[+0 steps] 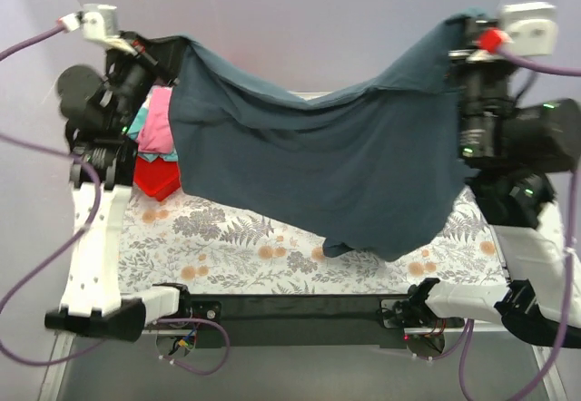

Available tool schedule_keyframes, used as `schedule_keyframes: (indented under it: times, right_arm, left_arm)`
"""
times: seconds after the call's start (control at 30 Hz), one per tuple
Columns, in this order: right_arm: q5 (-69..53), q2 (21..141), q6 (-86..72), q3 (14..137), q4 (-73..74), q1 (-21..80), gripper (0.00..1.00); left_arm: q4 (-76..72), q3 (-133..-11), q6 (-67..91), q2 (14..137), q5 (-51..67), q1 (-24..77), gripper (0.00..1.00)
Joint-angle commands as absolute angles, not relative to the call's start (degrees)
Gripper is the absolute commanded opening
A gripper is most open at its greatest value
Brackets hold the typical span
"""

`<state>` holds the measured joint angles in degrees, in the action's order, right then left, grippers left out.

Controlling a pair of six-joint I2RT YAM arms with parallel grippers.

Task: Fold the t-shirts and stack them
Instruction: Flatten the tshirt out

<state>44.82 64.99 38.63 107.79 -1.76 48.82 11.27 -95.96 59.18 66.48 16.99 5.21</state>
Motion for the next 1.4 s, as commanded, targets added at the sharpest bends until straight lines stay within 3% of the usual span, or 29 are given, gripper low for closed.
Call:
schedule_keyframes:
  times: [0.0, 0.17, 0.27, 0.57, 0.73, 0.83, 1.03, 1.1, 1.27, 1.33, 1.37]
  right_arm:
    - [43.7, 69.4, 39.0, 103.0, -7.3, 47.6, 0.01]
    - [37.1, 78.9, 30.4, 102.8, -6.6, 35.3, 0.01]
    - [31.2, 85.4, 24.4, 109.2, -4.0, 29.2, 0.01]
    - [26.5, 95.1, 27.9, 134.0, -1.9, 27.2, 0.01]
    - [25.2, 87.9, 28.2, 131.8, -4.5, 27.2, 0.01]
    - [25.1, 78.3, 25.9, 118.5, -6.2, 27.2, 0.01]
    - [30.1, 62.2, 17.3, 84.2, -5.0, 27.2, 0.01]
    - [31.8, 57.1, 12.6, 71.8, -1.7, 27.2, 0.01]
    - [34.3, 49.6, -6.7, 53.9, 15.6, 27.2, 0.01]
    - [31.7, 47.5, -13.1, 48.7, 21.9, 27.2, 0.01]
    - [27.6, 46.3, -13.9, 47.3, 25.9, 27.3, 0.01]
  left_arm:
    - [12.6, -94.4, 59.9, 76.2, 20.6, 5.0, 0.0]
    - [12.0, -97.0, 60.0, 85.1, 21.7, 5.0, 0.0]
    - [14.2, -105.6, 59.2, 92.8, 20.6, 4.7, 0.0]
    - [17.0, -129.0, 58.3, 101.4, 20.1, 0.8, 0.0]
    - [9.7, -127.4, 57.5, 98.4, 23.1, 0.1, 0.0]
    - [8.9, -122.1, 56.5, 95.3, 24.5, 0.1, 0.0]
    - [1.9, -89.7, 58.4, 80.9, 26.3, 0.1, 0.0]
    - [0.8, -77.7, 59.2, 75.3, 25.8, 0.1, 0.0]
    - [4.1, -57.7, 62.0, 66.3, 26.2, 0.1, 0.0]
    - [6.2, -48.1, 62.0, 61.6, 25.8, 0.1, 0.13]
    - [6.2, -45.3, 62.8, 59.9, 22.9, 0.1, 0.29]
